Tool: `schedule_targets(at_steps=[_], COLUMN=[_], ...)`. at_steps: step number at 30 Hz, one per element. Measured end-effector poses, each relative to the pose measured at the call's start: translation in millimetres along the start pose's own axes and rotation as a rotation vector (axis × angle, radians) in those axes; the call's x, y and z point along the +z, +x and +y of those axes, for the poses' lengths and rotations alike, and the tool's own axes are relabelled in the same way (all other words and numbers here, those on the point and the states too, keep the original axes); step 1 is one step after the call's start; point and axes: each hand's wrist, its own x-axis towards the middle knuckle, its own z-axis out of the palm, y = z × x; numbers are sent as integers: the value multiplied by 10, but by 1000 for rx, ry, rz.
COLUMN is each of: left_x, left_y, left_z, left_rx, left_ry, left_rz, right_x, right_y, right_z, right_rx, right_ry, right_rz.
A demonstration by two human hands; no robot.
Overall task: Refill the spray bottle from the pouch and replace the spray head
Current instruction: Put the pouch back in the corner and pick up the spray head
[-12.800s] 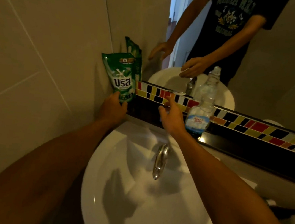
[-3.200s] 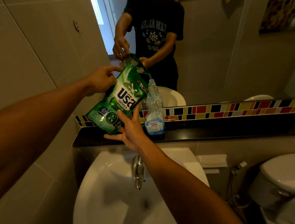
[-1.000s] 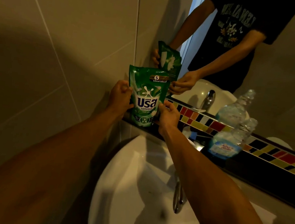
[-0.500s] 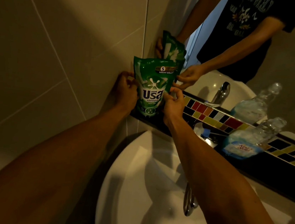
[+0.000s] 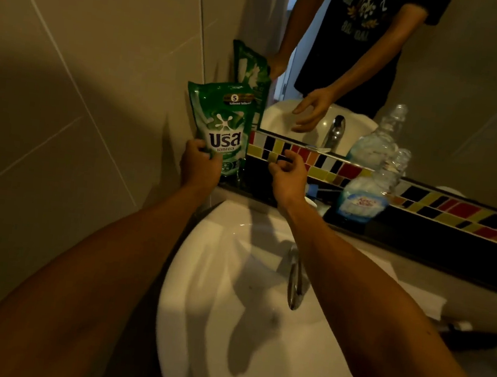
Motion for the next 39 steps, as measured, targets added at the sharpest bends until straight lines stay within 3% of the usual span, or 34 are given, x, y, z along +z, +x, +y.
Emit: schedule_targets(at_steps=[3, 9, 13, 18, 27, 34, 39], left_x=[214, 682, 978, 1260, 1650, 1925, 1976], left_y=[-231, -568, -683, -723, -566, -474, -407], left_z=[-22, -69, -38, -23, -69, -171, -226], left_rx=[6, 206, 274, 289, 196, 139, 87], left_ry=[45, 254, 331, 375, 367, 500, 413], left_rz=[-96, -423, -488, -514, -516, -499, -493], right_x=[-326, -949, -1394, -1856, -2198, -2299, -2382], right_y=[-140, -378, -468, -406, 27, 228, 264], right_z=[66, 177, 159, 18, -434, -467, -578], right_rx=[-24, -87, -82, -162, -227, -191, -181], right_ry=[-21, -61, -45, -97, -235, -291, -350], right_rz=[44, 255, 384, 392, 22, -103, -210])
